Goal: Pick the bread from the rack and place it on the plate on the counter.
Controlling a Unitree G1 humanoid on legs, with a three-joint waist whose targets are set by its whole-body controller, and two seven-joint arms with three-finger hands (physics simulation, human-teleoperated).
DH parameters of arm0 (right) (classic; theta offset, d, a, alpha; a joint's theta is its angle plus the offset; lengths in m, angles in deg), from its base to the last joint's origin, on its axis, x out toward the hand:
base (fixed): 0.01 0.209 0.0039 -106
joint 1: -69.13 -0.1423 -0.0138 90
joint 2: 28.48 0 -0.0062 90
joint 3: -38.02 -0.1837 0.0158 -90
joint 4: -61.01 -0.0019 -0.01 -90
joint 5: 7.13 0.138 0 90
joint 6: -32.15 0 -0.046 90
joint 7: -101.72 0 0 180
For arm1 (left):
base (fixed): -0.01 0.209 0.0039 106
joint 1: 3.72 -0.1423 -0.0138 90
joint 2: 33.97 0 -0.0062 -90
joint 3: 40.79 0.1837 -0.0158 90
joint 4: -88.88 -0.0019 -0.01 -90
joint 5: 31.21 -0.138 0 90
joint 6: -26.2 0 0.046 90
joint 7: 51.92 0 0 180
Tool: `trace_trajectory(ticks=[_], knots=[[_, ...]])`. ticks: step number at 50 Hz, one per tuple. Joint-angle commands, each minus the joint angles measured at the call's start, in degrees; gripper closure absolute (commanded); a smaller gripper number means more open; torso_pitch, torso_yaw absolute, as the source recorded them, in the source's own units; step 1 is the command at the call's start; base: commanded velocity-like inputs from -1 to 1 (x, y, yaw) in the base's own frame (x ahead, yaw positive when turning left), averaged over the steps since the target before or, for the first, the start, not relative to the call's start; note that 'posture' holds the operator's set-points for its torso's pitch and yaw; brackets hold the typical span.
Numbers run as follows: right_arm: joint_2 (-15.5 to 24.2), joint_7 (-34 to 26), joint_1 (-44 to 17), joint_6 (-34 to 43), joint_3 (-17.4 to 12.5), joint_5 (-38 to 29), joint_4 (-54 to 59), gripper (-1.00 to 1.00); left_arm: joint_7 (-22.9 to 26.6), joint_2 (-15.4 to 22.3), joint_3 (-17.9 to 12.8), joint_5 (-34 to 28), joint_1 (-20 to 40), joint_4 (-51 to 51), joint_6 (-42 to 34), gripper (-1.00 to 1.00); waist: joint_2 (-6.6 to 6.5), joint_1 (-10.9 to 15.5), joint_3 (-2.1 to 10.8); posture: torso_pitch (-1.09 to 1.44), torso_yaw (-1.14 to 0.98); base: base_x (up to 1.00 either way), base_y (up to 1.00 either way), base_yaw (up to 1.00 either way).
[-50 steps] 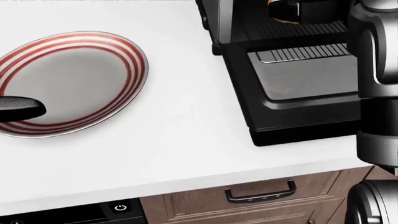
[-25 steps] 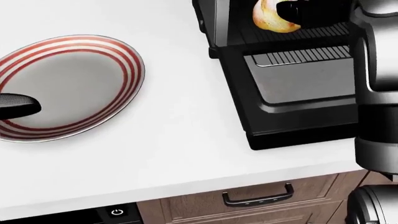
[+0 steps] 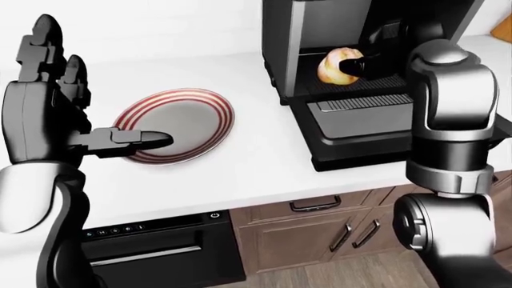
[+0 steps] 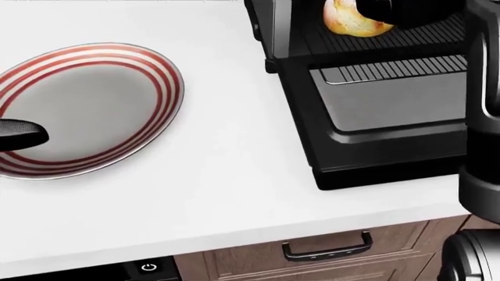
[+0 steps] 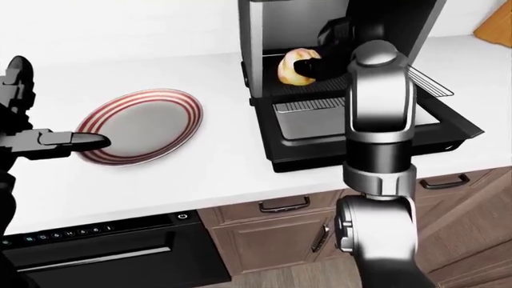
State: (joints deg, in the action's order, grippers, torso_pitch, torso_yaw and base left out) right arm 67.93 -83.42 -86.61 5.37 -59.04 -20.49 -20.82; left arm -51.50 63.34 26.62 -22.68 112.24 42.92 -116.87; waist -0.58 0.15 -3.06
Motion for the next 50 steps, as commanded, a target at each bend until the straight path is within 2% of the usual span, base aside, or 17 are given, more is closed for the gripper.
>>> trace_trajectory(ticks=[1, 11, 24, 29, 42, 50], knots=[[0.7, -0.4, -2.1, -0.5, -0.2, -0.9, -2.7, 1.0, -0.2, 0.7, -0.4, -0.2, 1.2, 1.1, 1.8, -1.0, -0.05, 0.0, 1.42, 0.0, 0.0, 0.0, 0.0, 0.0], [1.4, -4.4, -1.6, 6.0, 0.8, -3.9, -11.7, 1.0, -0.5, 0.4, 0.0, 0.0, 1.3, 0.8, 2.0, -1.0, -0.07, 0.0, 1.33, 0.0, 0.0, 0.0, 0.0, 0.0], [2.2, -14.0, -3.6, 17.2, 4.2, -9.6, -24.6, 1.0, -0.4, 0.5, -0.3, 0.9, 1.2, 1.8, 1.2, -1.0, -0.22, -0.1, 1.09, 0.0, 0.0, 0.0, 0.0, 0.0], [1.4, -16.0, -5.3, 19.0, 5.0, -11.4, -25.8, 1.0, -1.1, 0.2, -1.1, 3.0, 2.0, 1.8, -0.2, -1.0, -0.35, 0.0, 1.03, 0.0, 0.01, 0.0, 0.0, 0.0], [-1.4, -18.9, -7.9, 21.1, 7.2, -14.7, -27.2, 1.0, -2.3, 1.0, -0.3, 3.7, 1.9, 0.5, 0.9, -1.0, -0.72, 1.4, 1.0, 0.0, 0.08, 0.0, 0.0, 0.0], [-4.0, -20.4, -9.2, 21.3, 9.3, -16.7, -27.5, 1.0, -2.3, 1.2, -1.4, 4.4, 1.3, 1.4, 0.3, -1.0, -0.88, 2.7, 0.99, 0.0, 0.12, 0.0, 0.0, 0.0]])
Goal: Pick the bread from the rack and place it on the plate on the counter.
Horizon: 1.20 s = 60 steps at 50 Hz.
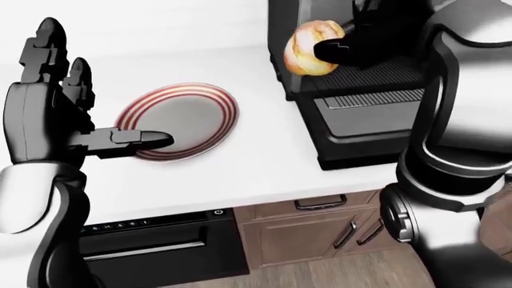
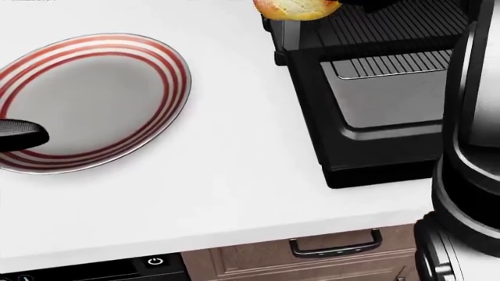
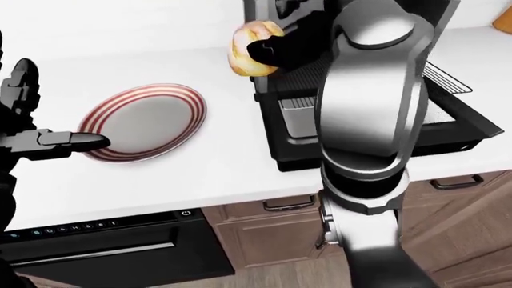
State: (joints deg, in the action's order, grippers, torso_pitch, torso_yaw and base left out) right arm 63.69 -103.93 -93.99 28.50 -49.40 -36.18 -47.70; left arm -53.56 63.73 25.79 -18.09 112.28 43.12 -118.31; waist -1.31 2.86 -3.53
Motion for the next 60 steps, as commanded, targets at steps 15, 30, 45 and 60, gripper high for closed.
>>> trace_trajectory(ticks=[15, 30, 45, 60], knots=[[-6.2, 0.6, -4.6, -7.6, -0.4, -3.8, 4.9, 1.0, -0.3, 1.0, -1.7, 0.5, 0.1, 1.8, 1.6, -1.0, -0.22, 3.6, 1.61, 0.0, 0.19, 0.0, 0.0, 0.0], [-8.7, 1.7, -5.1, -13.5, -1.1, -3.8, 9.9, 1.0, -0.6, 1.4, -1.4, 0.4, 0.5, 1.8, 1.5, -1.0, -0.46, 9.3, 2.12, 0.0, 0.27, 0.0, 0.0, 0.0], [-11.4, 5.3, -3.0, -19.5, -2.0, -1.5, 14.7, 1.0, -0.3, 1.2, -1.4, -0.1, -0.2, 1.5, 2.1, -1.0, -1.39, 16.1, 2.95, 0.0, 0.34, 0.0, 0.0, 0.0], [-11.0, 13.7, -3.8, -31.6, -4.1, 6.9, 31.6, 1.0, 0.3, 1.0, -1.4, -0.9, -0.5, 1.7, 2.4, -1.0, -1.79, 21.4, 3.87, 0.0, 0.42, 0.0, 0.0, 0.0]])
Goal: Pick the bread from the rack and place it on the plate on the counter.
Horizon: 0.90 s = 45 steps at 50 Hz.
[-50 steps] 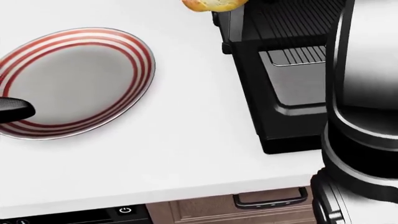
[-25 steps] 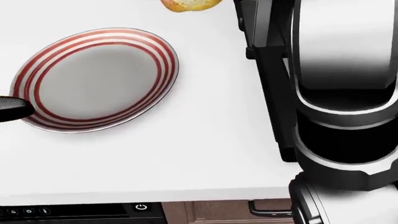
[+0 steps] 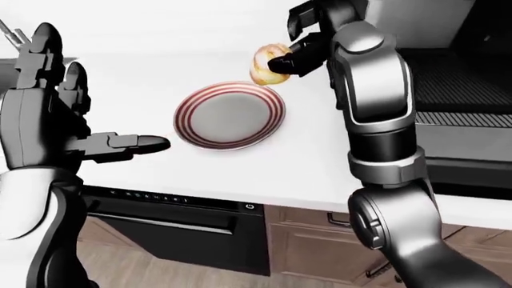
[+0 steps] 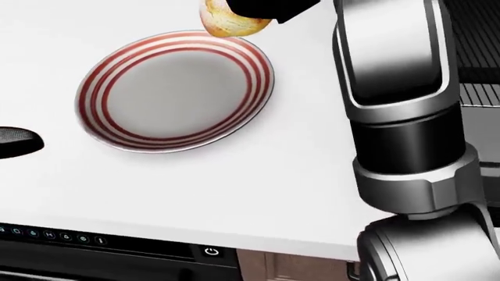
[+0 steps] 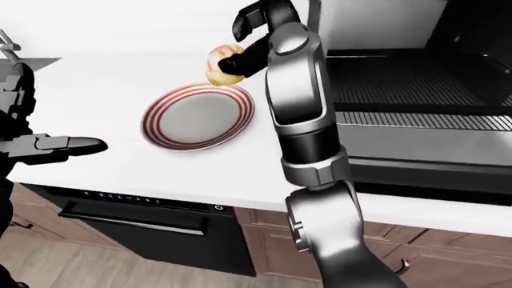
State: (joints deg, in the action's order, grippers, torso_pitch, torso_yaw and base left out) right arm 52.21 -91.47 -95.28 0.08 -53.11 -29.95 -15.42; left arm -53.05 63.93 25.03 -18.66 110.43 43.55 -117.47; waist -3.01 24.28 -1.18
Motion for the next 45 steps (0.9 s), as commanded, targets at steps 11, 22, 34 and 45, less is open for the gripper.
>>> trace_trajectory(ticks=[11, 22, 34, 45], knots=[[-0.5, 1.5, -0.2, -3.1, 1.2, 1.1, -0.9, 1.0, 0.3, 0.4, -0.8, -0.8, 1.1, 0.9, 2.4, -1.0, 0.17, 3.7, 1.84, 0.0, 0.47, 0.0, 0.0, 0.0], [-0.4, 7.0, -5.1, -19.3, -0.3, 5.6, 21.8, 1.0, 0.4, 1.0, -0.6, -0.5, 1.7, 1.3, 1.8, -1.0, -0.02, 5.8, 2.55, 0.0, 0.48, 0.0, 0.0, 0.0], [-1.0, 5.7, -2.5, -16.7, 0.8, 5.3, 18.4, 1.0, 0.6, 1.2, -0.5, -0.7, 2.0, 1.1, 1.7, -1.0, 0.25, 7.1, 2.64, 0.0, 0.48, 0.0, 0.0, 0.0], [-1.3, 3.1, 0.0, -9.4, 1.4, 3.7, 11.9, 1.0, 0.8, 0.9, -0.2, -1.4, 1.8, 0.7, 2.3, -1.0, 0.45, 7.8, 2.69, 0.0, 0.48, 0.0, 0.0, 0.0]])
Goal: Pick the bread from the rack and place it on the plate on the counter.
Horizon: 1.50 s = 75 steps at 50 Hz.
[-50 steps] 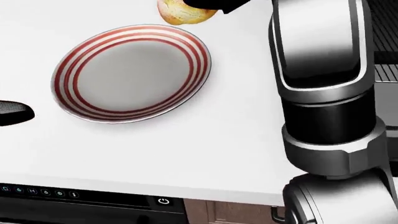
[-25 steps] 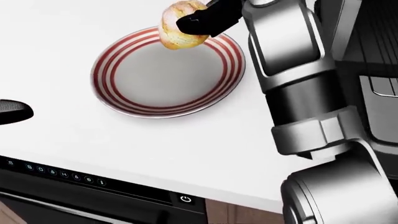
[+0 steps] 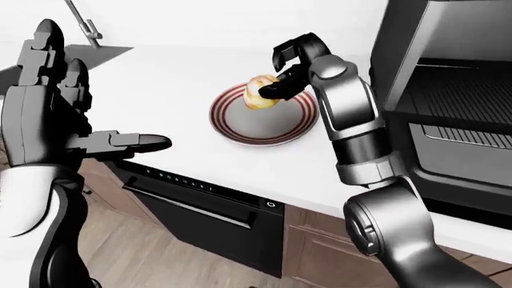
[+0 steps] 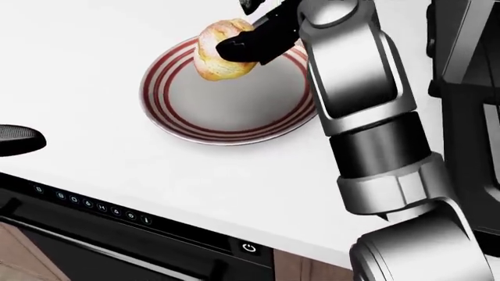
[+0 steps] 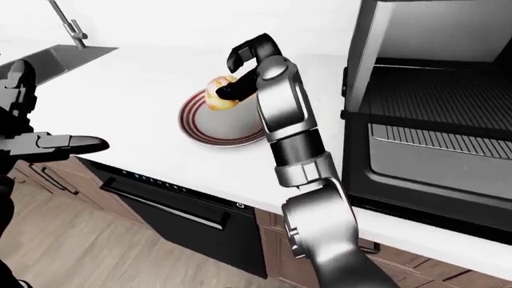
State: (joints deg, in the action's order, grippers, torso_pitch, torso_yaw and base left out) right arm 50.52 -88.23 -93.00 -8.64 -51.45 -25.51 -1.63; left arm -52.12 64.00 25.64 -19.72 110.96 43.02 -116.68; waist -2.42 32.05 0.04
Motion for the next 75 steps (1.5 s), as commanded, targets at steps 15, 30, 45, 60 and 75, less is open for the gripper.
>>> trace_trajectory(ticks=[15, 30, 45, 60, 75], knots=[[0.0, -2.8, -0.3, 2.3, -0.2, -4.6, -5.1, 1.0, 0.3, 0.9, -0.9, -0.8, 1.0, 1.6, 1.3, -1.0, -0.27, 0.4, 1.61, 0.0, 0.48, 0.0, 0.0, 0.0], [0.0, -1.6, -0.2, -0.4, 0.0, -4.7, -1.9, 0.89, 0.6, 0.8, -0.9, -1.3, 1.2, 1.5, 1.3, -1.0, -0.21, 0.6, 1.77, 0.0, 0.48, 0.0, 0.0, 0.0], [-0.1, -2.0, 0.4, -0.2, -0.2, -5.6, -2.4, -0.2, 0.6, 1.2, -1.0, -1.4, 1.7, 1.5, 0.9, -1.0, -0.06, 0.8, 1.75, 0.0, 0.48, 0.0, 0.0, 0.0], [-0.5, -2.3, 1.2, -0.7, 0.1, -6.3, -2.9, -1.0, 0.7, 1.2, -1.3, -1.3, 1.1, 1.9, 1.1, -1.0, -0.08, 0.9, 1.74, 0.0, 0.48, 0.0, 0.0, 0.0], [-0.2, -2.5, -2.0, 3.3, -0.5, -6.5, -8.8, -1.0, 0.9, 0.9, -1.0, -1.8, 1.0, 1.7, 1.4, -1.0, -0.1, 0.9, 1.59, 0.0, 0.48, 0.0, 0.0, 0.0]])
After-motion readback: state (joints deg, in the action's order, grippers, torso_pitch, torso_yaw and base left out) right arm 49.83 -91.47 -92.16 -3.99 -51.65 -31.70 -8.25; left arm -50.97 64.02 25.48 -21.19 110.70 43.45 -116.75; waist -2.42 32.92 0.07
